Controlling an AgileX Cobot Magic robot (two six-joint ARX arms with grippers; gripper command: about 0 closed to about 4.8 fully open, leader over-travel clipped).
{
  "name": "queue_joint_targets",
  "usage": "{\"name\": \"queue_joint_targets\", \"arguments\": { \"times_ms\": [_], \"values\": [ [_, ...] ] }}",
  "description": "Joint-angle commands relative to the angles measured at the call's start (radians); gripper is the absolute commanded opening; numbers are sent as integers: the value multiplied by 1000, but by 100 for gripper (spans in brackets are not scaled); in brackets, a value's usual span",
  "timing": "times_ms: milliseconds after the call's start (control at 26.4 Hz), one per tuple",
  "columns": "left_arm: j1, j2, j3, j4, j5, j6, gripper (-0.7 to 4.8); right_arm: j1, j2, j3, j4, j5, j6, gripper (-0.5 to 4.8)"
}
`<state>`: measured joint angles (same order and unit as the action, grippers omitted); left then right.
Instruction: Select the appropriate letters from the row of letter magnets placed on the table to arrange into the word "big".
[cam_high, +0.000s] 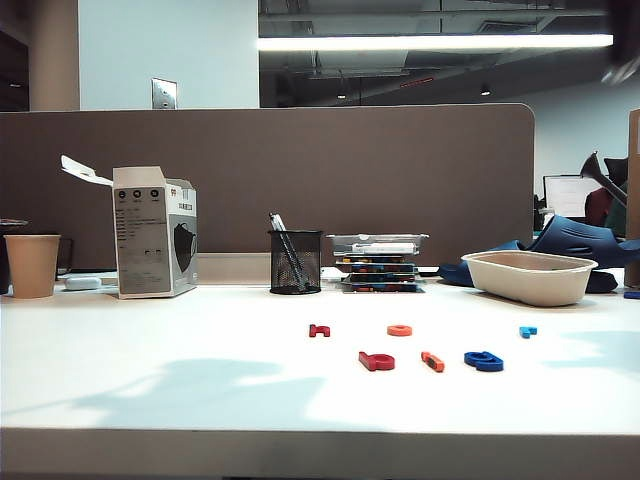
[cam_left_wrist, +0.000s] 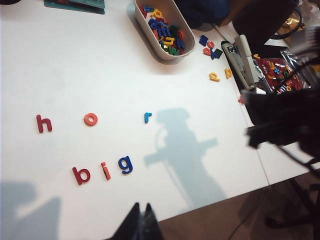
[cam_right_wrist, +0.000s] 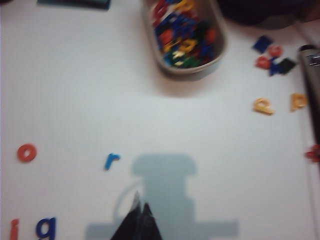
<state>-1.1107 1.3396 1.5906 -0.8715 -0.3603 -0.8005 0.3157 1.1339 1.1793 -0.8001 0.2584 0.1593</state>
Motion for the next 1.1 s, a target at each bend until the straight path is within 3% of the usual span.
{"name": "queue_joint_targets", "arguments": {
  "times_ms": [38, 151, 227, 341, 454, 530, 643, 795, 946, 1098],
  "values": [
    [4, -1, 2, 18, -32, 7, -5, -110, -86, -3, 19, -71, -64, -6],
    [3, 1, 2, 47, -55, 8, -5, -216, -163, -32, 23, -113, -87, -6],
    [4, 1, 2, 54, -68, 63, -5, -290, -222, -74, 33, -159, -90, -6],
    [46, 1, 2, 163, -66, 404, -5, -347, -343, -192, 89, -260, -90, -6],
    [121, -7, 3, 248, -72, 543, -5, -349, -440, -272, 113, -260, -106, -6],
    [244, -30, 3, 274, -39, 634, -5, -349, -523, -327, 127, -259, -112, -6],
    [373, -71, 3, 268, 34, 678, -5, -356, -625, -375, 118, -257, -119, -6],
    [533, -129, 2, 220, 30, 789, -5, -355, -772, -468, 131, -258, -119, -6],
    [630, -204, 1, 179, -19, 870, -5, -352, -924, -563, 129, -262, -106, -6],
    [772, -316, -51, 162, 5, 879, -5, -352, -1033, -620, 137, -291, -106, -6]
  ]
}}
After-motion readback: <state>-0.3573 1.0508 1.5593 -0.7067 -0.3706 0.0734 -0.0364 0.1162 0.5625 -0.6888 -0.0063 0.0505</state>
